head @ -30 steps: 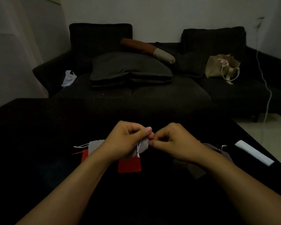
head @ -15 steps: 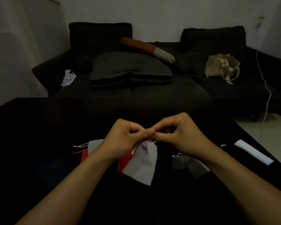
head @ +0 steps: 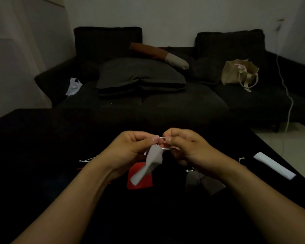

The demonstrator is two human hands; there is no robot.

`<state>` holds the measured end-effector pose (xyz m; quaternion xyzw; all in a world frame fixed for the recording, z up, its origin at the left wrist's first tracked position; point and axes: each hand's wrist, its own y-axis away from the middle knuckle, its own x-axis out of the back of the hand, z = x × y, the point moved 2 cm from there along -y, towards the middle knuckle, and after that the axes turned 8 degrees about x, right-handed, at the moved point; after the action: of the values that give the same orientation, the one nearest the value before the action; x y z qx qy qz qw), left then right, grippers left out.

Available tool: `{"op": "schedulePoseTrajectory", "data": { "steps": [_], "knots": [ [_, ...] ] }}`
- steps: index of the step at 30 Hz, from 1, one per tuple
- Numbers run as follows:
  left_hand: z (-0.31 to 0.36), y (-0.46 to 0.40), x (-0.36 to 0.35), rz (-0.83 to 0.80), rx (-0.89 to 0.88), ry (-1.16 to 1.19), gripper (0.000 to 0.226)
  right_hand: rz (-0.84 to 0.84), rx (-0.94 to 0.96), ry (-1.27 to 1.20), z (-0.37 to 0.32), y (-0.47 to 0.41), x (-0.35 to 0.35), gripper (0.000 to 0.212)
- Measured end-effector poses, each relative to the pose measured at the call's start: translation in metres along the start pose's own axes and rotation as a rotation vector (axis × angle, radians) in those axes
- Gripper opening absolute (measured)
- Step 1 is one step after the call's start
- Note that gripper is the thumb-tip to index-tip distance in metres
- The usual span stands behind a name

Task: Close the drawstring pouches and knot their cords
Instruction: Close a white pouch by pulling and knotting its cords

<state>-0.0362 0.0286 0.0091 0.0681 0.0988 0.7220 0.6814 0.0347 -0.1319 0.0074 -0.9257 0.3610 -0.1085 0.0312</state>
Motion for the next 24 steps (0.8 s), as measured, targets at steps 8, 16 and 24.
{"op": "schedulePoseTrajectory", "data": {
  "steps": [8, 16, 24],
  "knots": [
    [0.001, -0.001, 0.000, 0.011, 0.012, 0.031, 0.013, 0.074, 0.282, 0.081, -0.006, 0.000, 0.005, 0.024],
    [0.001, -0.002, 0.001, -0.002, -0.005, 0.112, 0.021, 0.204, 0.176, -0.145, 0.000, -0.002, 0.003, 0.008],
    [0.002, -0.003, -0.002, 0.144, -0.083, 0.166, 0.032, 0.067, 0.118, 0.085, -0.006, 0.002, 0.017, 0.015]
  ]
}}
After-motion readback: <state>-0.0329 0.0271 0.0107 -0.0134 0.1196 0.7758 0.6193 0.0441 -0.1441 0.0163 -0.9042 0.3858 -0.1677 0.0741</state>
